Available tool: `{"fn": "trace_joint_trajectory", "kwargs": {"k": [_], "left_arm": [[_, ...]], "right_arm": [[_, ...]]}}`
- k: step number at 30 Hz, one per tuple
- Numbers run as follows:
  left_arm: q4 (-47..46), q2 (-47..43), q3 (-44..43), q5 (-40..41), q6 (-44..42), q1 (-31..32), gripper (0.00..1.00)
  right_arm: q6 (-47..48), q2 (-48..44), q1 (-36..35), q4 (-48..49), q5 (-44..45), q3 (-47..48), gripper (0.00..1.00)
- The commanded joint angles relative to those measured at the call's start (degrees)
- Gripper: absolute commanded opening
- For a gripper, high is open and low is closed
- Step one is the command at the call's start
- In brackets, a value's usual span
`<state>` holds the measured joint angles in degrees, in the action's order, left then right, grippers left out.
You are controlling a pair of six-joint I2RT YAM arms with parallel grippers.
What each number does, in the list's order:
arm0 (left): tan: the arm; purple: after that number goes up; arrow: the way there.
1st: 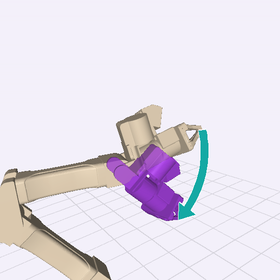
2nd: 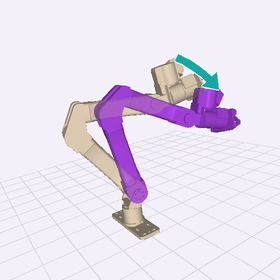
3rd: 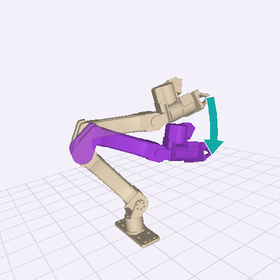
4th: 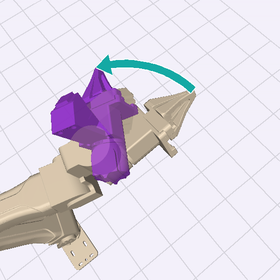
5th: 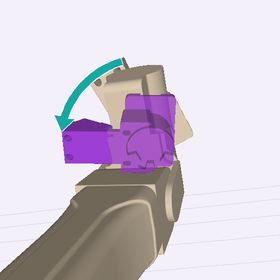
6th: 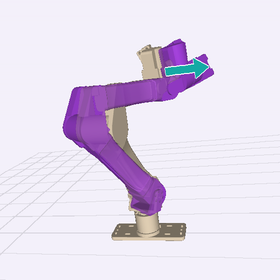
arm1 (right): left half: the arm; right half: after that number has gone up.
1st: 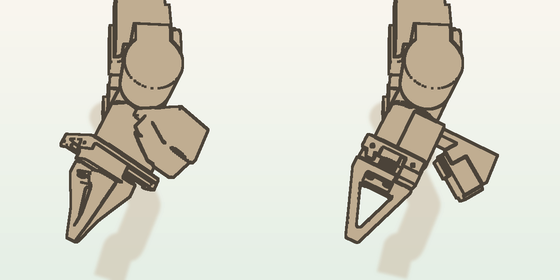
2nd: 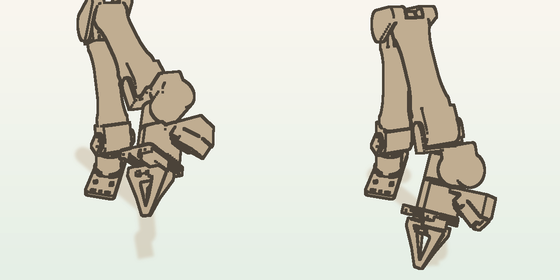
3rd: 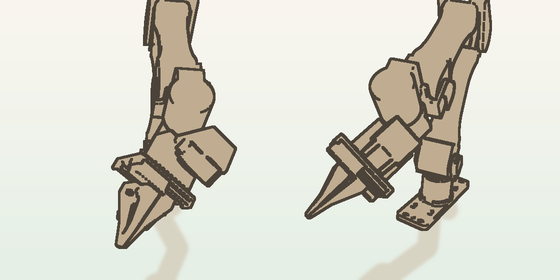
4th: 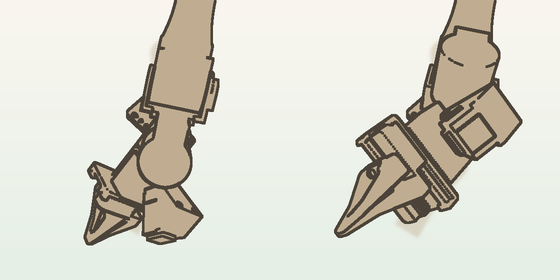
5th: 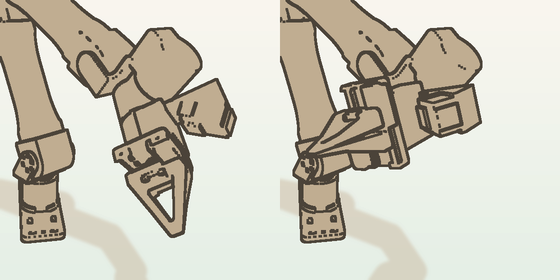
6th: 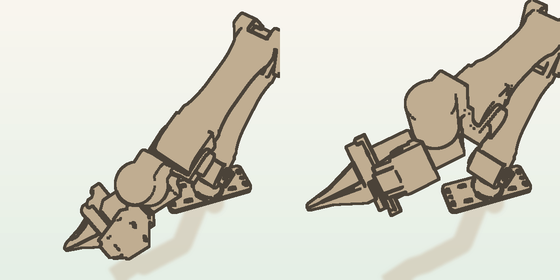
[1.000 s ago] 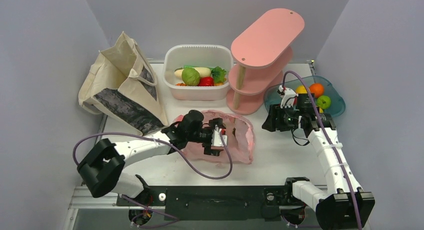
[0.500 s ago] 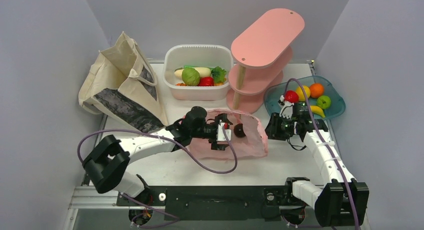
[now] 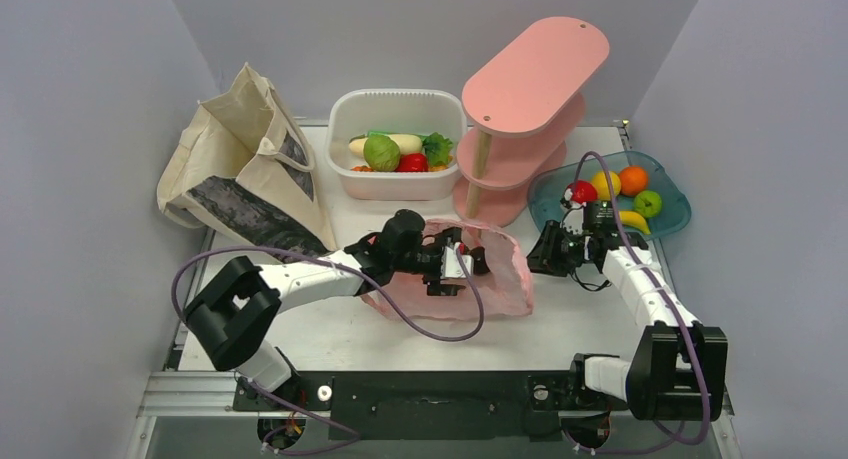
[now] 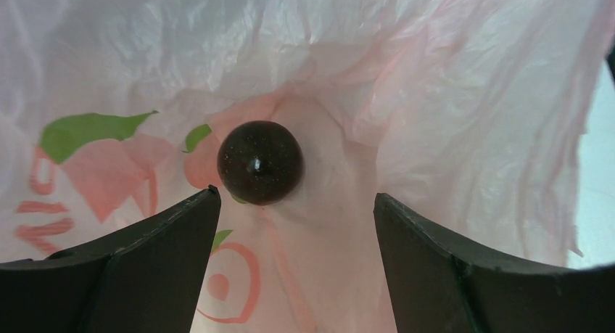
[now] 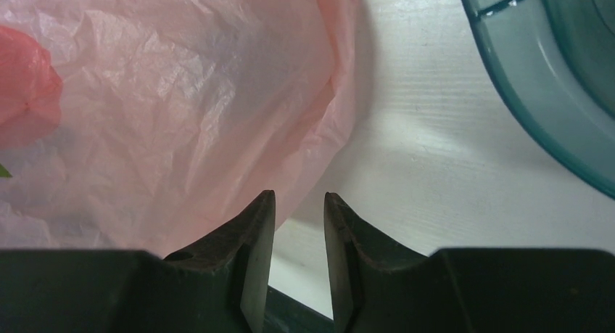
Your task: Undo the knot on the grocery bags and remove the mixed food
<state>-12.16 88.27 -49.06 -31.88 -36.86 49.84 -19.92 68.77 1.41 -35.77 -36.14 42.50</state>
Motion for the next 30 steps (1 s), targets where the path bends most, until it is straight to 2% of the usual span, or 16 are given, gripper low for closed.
{"fn": "trace_joint_trajectory", "kwargs": {"k": [1, 5, 13, 19, 23, 30], "left_arm": [[-1.8, 4.6, -4.1, 2.2, -0.7, 0.7, 0.77], [-4.6, 7.9, -5.5, 4.9, 2.4, 0.8, 0.83], [-9.9, 5.6, -3.5, 6.1, 6.5, 0.8, 0.81], [-8.1, 4.0, -3.7, 5.8, 4.6, 0.6, 0.79], [-7.8, 7.3, -4.8, 5.4, 3.2, 0.8, 0.79], [-7.4, 14.7, -9.8, 7.2, 1.1, 1.0, 0.84]], "right_arm": [[0.4, 2.0, -0.7, 3.8, -0.3, 3.4, 0.28], [2.1, 5.2, -1.1, 4.9, 0.7, 5.3, 0.28], [1.4, 8.4, -3.5, 8.0, 2.0, 5.7, 0.28], [1.8, 9.4, -4.1, 8.1, 3.0, 5.3, 0.28], [1.4, 9.8, -4.4, 8.5, 3.3, 5.0, 0.28], [1.0, 11.5, -5.3, 9.6, 2.7, 5.9, 0.29]]}}
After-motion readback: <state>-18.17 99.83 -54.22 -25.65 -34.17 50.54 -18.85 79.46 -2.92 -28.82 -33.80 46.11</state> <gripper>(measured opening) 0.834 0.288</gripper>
